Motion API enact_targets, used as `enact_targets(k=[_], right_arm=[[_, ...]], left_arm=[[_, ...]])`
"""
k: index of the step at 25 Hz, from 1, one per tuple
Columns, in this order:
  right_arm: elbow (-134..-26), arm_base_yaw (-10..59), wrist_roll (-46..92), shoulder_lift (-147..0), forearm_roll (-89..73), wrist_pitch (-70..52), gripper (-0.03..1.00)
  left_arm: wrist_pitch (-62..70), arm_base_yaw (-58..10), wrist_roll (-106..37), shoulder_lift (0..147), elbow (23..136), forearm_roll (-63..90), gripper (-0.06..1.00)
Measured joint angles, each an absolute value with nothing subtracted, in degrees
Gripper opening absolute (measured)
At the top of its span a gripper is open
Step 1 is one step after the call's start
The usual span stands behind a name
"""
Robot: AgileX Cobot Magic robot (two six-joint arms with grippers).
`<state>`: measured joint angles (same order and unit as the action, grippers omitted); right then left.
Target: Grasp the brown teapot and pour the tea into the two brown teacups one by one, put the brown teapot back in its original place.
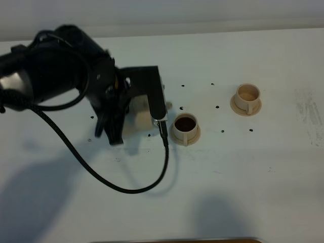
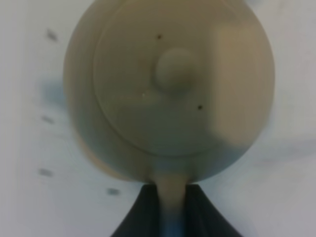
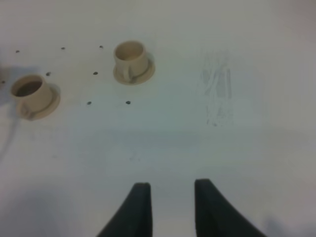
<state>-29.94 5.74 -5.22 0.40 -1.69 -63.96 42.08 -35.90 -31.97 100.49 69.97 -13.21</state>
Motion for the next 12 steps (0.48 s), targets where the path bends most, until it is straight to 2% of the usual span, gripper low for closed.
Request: enact_targets(k=[7,12], right_arm=[[-29.9,5.7,-5.2,0.4,-1.7,-64.0,0.23],[-29.9,5.7,-5.2,0.4,-1.7,-64.0,0.23]], left_arm=[[36.3,-35.9,-21.9,101.6,66.9,-8.6,0.09],[37.8,-36.3,-19.0,104.5,66.8,-8.4,0.09]])
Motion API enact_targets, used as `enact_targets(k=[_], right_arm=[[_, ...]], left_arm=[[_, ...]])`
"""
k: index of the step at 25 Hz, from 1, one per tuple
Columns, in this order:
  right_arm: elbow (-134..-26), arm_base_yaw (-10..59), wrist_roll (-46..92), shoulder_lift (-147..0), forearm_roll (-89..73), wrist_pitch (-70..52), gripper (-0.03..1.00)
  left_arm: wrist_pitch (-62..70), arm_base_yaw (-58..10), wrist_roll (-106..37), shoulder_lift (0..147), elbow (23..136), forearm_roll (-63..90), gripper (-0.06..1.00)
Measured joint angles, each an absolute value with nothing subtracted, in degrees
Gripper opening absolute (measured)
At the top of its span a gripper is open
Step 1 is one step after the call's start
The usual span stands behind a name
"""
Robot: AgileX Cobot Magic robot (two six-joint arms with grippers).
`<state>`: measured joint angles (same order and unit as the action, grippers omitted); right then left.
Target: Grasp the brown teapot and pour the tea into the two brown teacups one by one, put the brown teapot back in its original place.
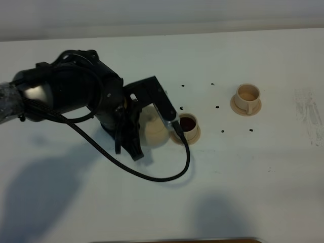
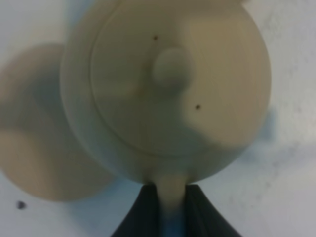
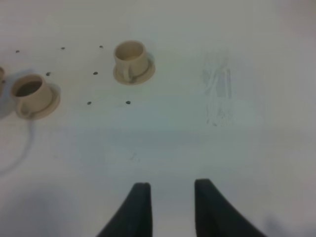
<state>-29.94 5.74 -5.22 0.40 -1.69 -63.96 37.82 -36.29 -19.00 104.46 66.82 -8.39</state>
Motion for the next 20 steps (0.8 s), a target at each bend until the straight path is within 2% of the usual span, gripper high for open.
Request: enact_targets(k=[14,20], right_arm=[[-29.9,5.7,-5.2,0.4,-1.7,-64.0,0.23],[-29.9,5.7,-5.2,0.4,-1.7,-64.0,0.23]], left_arm=[[38.9,-37.0,-14.5,106.8,64.7,-7.4,0.09],[37.3,-37.0,-14.3,102.5,64.6,-7.7,0.09]])
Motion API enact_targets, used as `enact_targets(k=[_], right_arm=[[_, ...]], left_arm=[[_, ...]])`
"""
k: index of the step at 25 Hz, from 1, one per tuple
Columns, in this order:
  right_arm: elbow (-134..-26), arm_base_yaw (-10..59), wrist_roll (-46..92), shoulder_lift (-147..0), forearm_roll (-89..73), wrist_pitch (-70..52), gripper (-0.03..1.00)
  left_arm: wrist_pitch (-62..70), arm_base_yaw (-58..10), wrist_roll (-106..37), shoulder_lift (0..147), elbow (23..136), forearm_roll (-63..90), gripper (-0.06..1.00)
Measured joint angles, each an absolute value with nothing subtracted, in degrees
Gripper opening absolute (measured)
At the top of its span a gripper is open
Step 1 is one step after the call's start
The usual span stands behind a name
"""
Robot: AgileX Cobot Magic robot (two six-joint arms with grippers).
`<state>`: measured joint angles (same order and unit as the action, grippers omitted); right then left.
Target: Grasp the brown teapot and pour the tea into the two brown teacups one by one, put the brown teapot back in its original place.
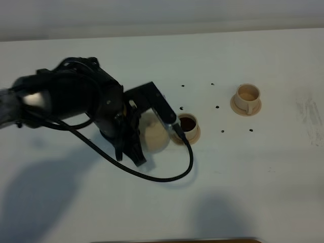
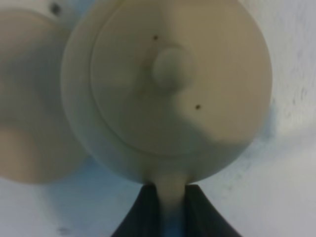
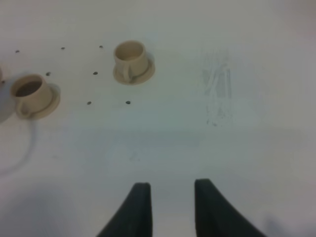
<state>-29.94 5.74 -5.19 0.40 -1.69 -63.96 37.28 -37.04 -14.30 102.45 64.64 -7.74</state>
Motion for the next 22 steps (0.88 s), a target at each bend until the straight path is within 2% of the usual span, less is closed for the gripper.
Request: enact_targets(k=[8,22], right_arm=[[-29.9,5.7,-5.2,0.4,-1.7,-64.0,0.23],[-29.9,5.7,-5.2,0.4,-1.7,-64.0,0.23]], left_arm=[[35.2,-34.8,-15.2,101.6,76.2,-14.3,0.09],[36.3,-36.8,-32.3,122.4,104.7,-14.2,0.09]])
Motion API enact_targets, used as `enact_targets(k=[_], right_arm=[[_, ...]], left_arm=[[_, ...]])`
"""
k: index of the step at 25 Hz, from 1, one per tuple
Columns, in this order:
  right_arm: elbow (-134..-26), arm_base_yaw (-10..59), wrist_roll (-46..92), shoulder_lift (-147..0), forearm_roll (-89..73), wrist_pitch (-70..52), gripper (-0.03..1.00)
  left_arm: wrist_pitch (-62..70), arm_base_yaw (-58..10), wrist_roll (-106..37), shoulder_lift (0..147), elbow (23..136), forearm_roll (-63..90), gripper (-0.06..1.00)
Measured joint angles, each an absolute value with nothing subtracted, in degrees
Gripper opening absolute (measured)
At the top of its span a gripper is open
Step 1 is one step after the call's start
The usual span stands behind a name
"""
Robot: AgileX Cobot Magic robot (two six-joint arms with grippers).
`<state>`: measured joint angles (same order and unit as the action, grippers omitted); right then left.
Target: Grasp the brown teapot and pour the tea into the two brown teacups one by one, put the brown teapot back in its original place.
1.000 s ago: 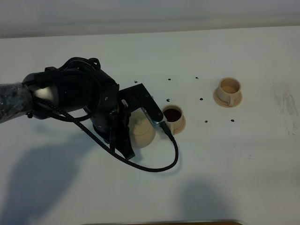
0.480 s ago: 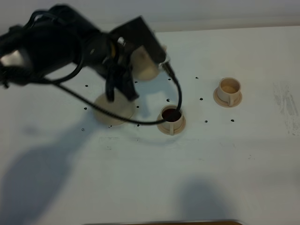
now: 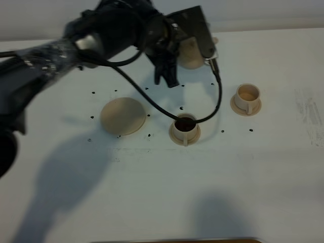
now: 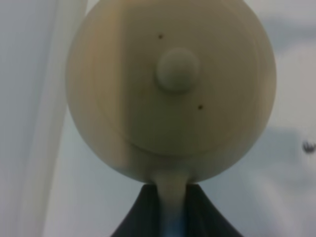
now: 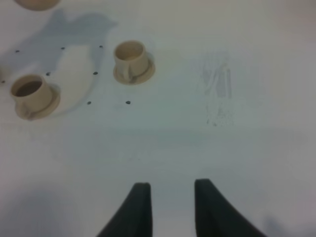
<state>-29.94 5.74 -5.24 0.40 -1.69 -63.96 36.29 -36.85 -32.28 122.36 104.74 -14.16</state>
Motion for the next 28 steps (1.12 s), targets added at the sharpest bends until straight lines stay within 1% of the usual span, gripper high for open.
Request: enact_targets(k=[6,18,28], right_arm=[[-29.9,5.7,-5.2,0.4,-1.7,-64.0,0.23],[-29.9,5.7,-5.3,0.4,-1.7,-64.0,0.23],[-29.9,5.7,-5.3,0.4,-1.7,-64.0,0.23]], left_arm=[[35.2,-38.5,-40.5,127.4,110.4,-13.8,0.09],[30.1,-39.2,-50.7,131.3,110.5,-13.9,0.09],[29.5,-41.2,-61.2,132.0,110.5,-14.3,0.09]])
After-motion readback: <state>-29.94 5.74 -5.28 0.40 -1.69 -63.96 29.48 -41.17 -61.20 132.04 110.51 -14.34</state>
